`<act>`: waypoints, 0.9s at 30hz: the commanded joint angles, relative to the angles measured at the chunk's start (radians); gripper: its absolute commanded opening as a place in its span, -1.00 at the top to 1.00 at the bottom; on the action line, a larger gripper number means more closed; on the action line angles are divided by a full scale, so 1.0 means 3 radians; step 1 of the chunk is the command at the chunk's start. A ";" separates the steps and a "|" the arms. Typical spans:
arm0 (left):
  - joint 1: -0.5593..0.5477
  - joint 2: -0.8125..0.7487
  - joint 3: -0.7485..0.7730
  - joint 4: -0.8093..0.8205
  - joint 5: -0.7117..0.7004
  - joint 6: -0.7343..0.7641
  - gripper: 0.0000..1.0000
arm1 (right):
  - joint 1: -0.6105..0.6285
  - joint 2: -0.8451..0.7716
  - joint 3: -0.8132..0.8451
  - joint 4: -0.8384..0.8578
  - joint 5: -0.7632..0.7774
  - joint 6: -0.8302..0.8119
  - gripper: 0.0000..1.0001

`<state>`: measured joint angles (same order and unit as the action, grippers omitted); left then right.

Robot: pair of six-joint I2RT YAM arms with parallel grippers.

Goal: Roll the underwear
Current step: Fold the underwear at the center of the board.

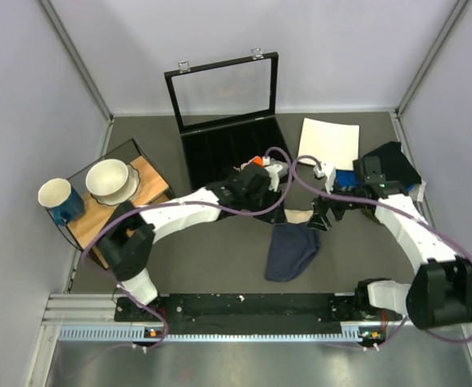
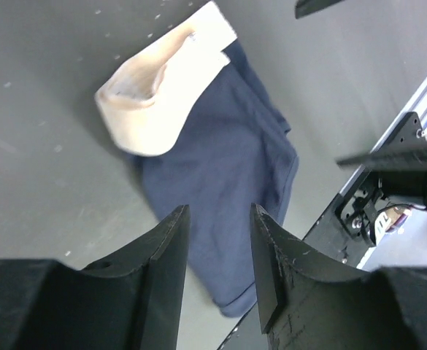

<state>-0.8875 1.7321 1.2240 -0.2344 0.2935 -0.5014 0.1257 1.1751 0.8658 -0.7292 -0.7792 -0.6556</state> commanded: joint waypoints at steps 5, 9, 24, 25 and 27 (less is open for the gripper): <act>0.0228 -0.0384 -0.0791 0.0617 0.0197 0.0102 0.17 | -0.0046 0.0919 0.0279 0.0615 0.0403 0.1136 -0.86; 0.0238 -0.0379 -0.0858 0.0669 0.0188 0.0148 0.20 | -0.0046 0.1231 0.0463 0.0692 0.0511 0.1249 -0.58; 0.0238 -0.0410 -0.0976 0.0756 0.0172 0.0148 0.22 | -0.0041 0.1707 0.0530 0.0646 0.0378 0.1326 0.21; 0.0243 -0.0410 -0.0971 0.0756 0.0172 0.0143 0.22 | -0.0041 0.1733 0.0540 0.0641 0.0413 0.1326 0.21; 0.0243 -0.0415 -0.0951 0.0756 0.0182 0.0143 0.23 | -0.0041 0.1759 0.0545 0.0636 0.0439 0.1326 0.21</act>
<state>-0.8169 1.6279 0.9287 -0.0555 0.3283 -0.4679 0.1211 1.6882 0.9916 -0.5465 -0.6506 -0.2680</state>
